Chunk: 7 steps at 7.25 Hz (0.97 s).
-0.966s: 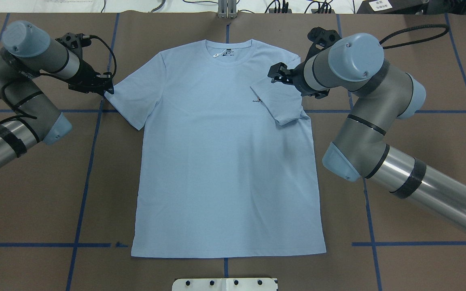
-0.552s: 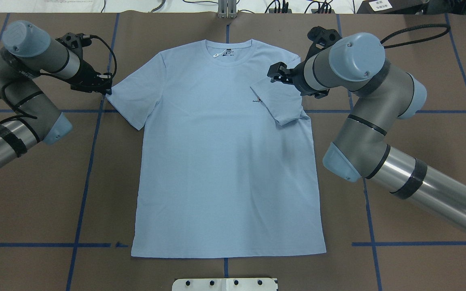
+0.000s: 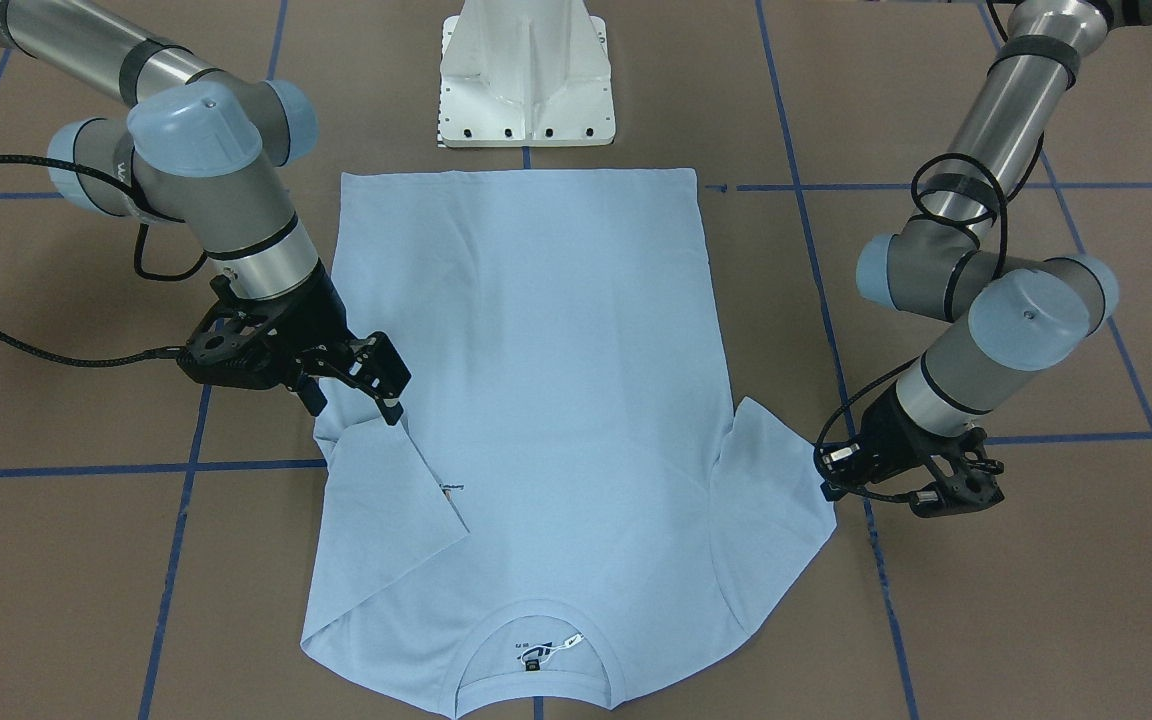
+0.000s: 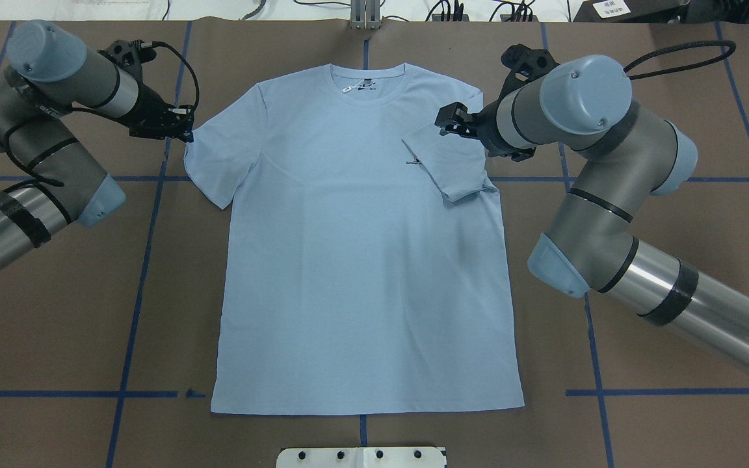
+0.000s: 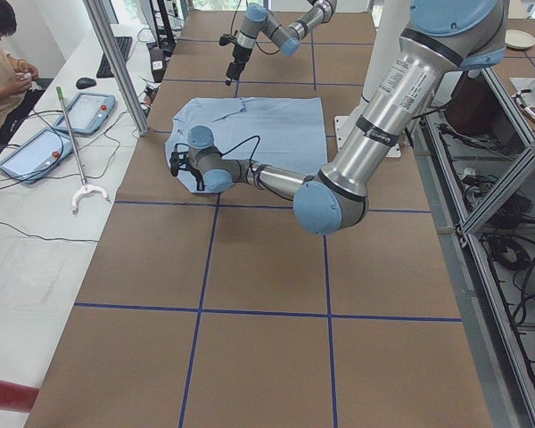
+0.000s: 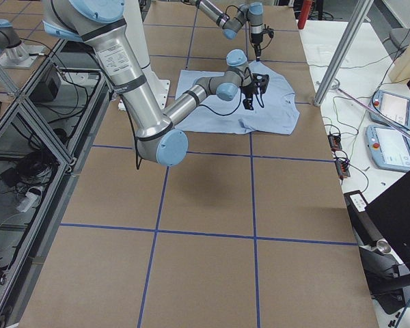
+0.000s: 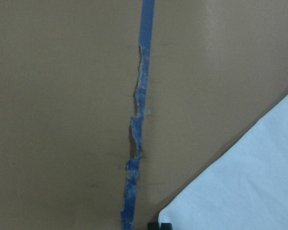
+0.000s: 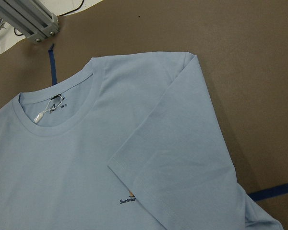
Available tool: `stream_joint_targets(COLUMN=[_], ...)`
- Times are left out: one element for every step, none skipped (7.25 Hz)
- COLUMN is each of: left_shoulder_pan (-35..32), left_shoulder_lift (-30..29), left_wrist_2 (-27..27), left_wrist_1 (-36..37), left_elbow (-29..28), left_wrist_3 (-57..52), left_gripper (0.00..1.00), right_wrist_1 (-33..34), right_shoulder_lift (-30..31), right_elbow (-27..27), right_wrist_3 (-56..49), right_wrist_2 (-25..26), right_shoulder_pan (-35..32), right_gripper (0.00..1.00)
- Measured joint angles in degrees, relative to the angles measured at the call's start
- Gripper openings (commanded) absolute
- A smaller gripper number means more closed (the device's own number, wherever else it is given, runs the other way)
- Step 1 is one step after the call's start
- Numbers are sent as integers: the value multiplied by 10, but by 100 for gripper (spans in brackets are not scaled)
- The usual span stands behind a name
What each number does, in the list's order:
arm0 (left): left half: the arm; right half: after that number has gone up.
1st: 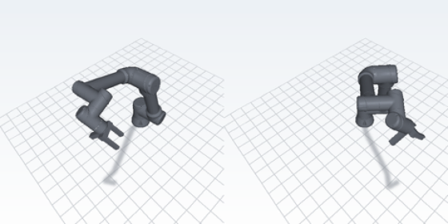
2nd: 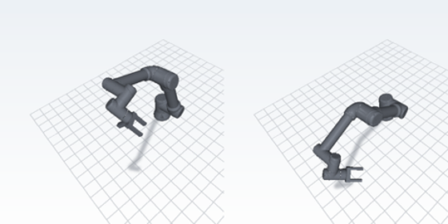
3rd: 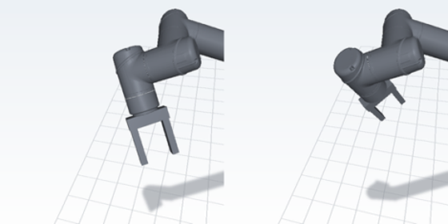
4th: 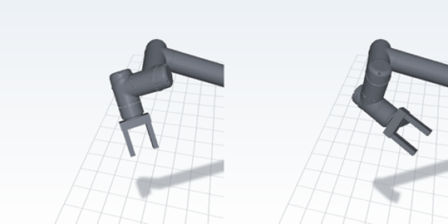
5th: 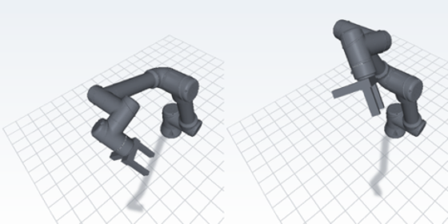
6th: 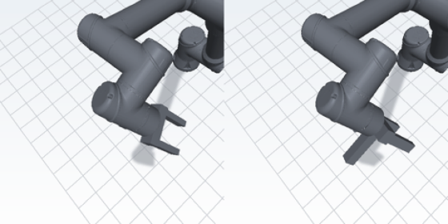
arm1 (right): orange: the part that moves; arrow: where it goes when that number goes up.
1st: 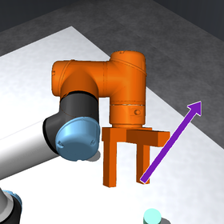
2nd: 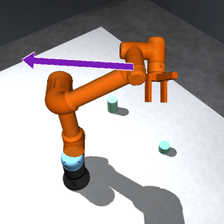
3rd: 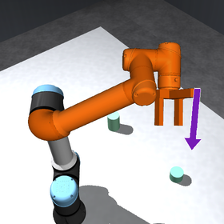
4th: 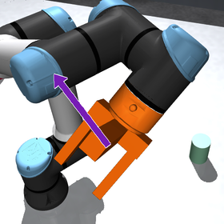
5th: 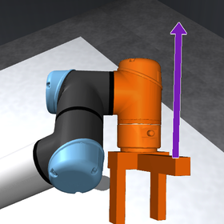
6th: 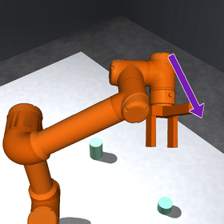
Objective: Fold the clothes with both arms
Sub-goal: 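Grasp the sleeve nearest the left gripper and fold it inward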
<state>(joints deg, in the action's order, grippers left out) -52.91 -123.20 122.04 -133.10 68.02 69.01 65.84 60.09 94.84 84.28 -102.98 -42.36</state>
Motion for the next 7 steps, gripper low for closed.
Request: stream_joint_targets(left_shoulder_pan=[14,36,58,70,77,80,81], left_shoulder_lift=[-19,-47,-73,-89,-103,-116,-127], left_wrist_2=[1,-1,-3,-11,-29,-44,-56], left_wrist_1=[0,1,1,-2,-10,-20,-27], left_elbow=[9,11,4,-7,-27,-48,-62], left_wrist_3=[51,104,145,165,174,177,180], left_gripper=[0,0,0,0,0,0,60], right_wrist_1=[-1,-1,-2,-2,-2,-3,-3], right_shoulder_lift=[9,13,14,15,15,14,14], right_elbow=[8,11,11,11,11,11,11], right_wrist_3=[0,-1,-1,-1,-1,-1,-1], right_wrist_2=[-2,-2,-3,-2,-1,-1,0], right_shoulder_pan=[0,0,0,1,1,1,1], right_gripper=[100,100,100,100,100,100,100])
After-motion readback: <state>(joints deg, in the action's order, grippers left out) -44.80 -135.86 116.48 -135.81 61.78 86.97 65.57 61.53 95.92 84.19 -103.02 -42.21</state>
